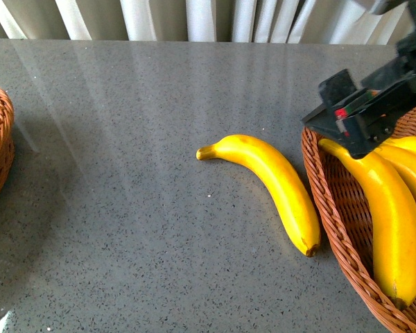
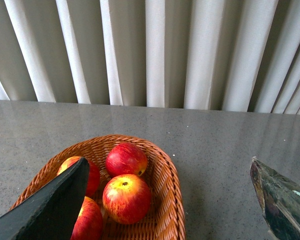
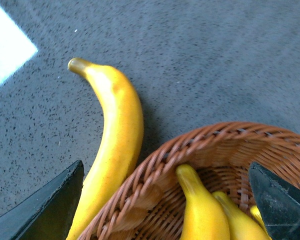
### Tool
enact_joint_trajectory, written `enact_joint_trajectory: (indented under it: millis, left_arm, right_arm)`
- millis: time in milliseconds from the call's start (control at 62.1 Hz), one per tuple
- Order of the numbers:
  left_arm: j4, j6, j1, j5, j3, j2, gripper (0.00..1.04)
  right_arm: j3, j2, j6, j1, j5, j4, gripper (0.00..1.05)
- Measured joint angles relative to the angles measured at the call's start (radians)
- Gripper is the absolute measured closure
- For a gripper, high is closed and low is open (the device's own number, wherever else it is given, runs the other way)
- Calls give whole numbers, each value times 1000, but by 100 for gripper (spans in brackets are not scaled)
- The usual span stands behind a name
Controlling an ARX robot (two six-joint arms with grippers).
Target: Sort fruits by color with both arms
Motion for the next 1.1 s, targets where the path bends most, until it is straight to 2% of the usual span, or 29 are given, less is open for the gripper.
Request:
enact_joint_trajectory:
  millis: [161,451,1095]
  left_arm:
    - [0,0,0,0,0,0,9]
    - [0,0,0,0,0,0,9]
    - [0,0,0,0,0,0,9]
  right_arm:
    - [110,132,-107,45,-23,-40,9]
    - [232,289,-236,82,4,-107,9]
    - [366,479,-259,118,24,-140,9]
